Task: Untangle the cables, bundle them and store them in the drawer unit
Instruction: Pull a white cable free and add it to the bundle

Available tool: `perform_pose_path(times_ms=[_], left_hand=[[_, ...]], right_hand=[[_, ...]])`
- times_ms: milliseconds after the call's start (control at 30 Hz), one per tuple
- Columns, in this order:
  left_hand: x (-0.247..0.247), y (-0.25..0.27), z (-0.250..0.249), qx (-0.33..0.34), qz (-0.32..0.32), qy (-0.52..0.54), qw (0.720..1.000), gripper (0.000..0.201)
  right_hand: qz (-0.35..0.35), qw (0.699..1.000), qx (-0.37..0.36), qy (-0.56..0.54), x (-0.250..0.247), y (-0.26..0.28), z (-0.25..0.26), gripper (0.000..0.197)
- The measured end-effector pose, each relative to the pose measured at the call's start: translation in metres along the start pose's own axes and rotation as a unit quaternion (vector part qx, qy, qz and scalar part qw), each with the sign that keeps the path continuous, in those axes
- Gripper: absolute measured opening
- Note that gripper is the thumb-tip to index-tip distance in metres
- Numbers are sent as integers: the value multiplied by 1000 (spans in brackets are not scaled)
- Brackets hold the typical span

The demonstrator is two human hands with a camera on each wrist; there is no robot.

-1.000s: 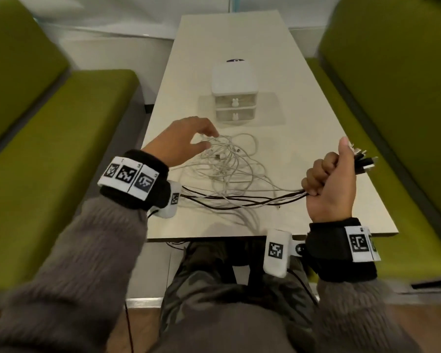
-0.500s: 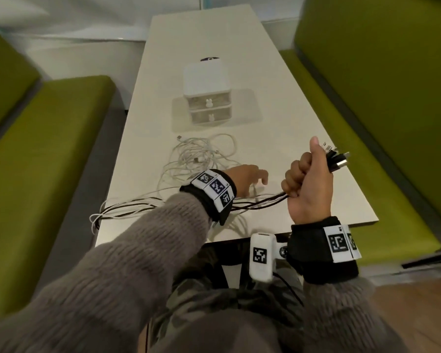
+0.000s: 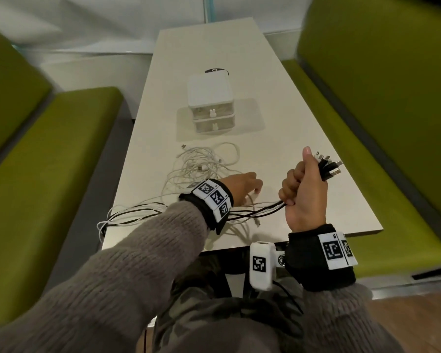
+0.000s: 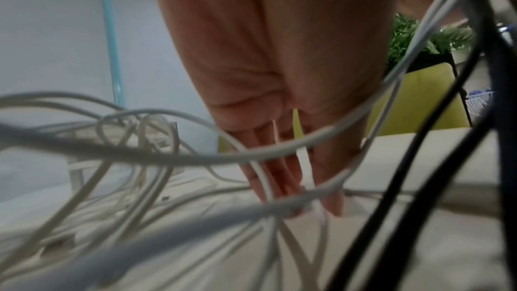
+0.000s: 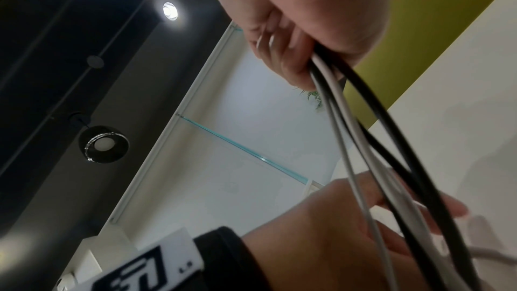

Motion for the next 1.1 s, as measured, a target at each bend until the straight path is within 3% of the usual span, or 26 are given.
perform_pose_path(times_ms=[133,300,400,433,500,567,633,700,800,900,1100], left_hand=[[10,-1,-10,11,3,-6,1000,10],[7,-1,-5,0,-15,9,1000,17],[-20,6,0,-38,-117,134,983,11],[-34,10,3,-64,-180,222,956,10],[-65,23,11,-101,-303,398,860,13],[-95,42,16,-88,-392,492,773,18],[-115,61,16,-74,-448,491,744,8],[-121,72,9,-54,-476,451,753,16],[-97,71,-11,-26,-419,445,791,26],[-63,64,-32,-47,-368,417,830,28],[-50,56,-35,-83,-370,478,792,33]], right_hand=[[0,1000,-4,-2,0,-1,1,51],[3,1000,-3,-3,2,1,0,51],[4,1000,-9,-3,0,1,2,51],[2,1000,-10,-3,0,0,3,51],[-3,1000,-9,-3,-1,-1,3,50],[-5,1000,-2,-4,-1,-3,2,48],[8,1000,3,-13,0,-3,-1,41],[39,999,9,-28,3,-2,-4,30],[96,995,-8,-26,11,1,-10,24],[136,990,-32,4,17,5,-15,23],[159,986,-49,13,15,9,-15,32]])
Point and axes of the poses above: each hand's wrist, its own y-axis away from the middle knuckle, its own x-axis out of the palm, z = x × y, the point moved 2 cm from there along -y, towards the middle knuckle, and after that the axes turned 8 degrees about -x, right-handed, at the moved point
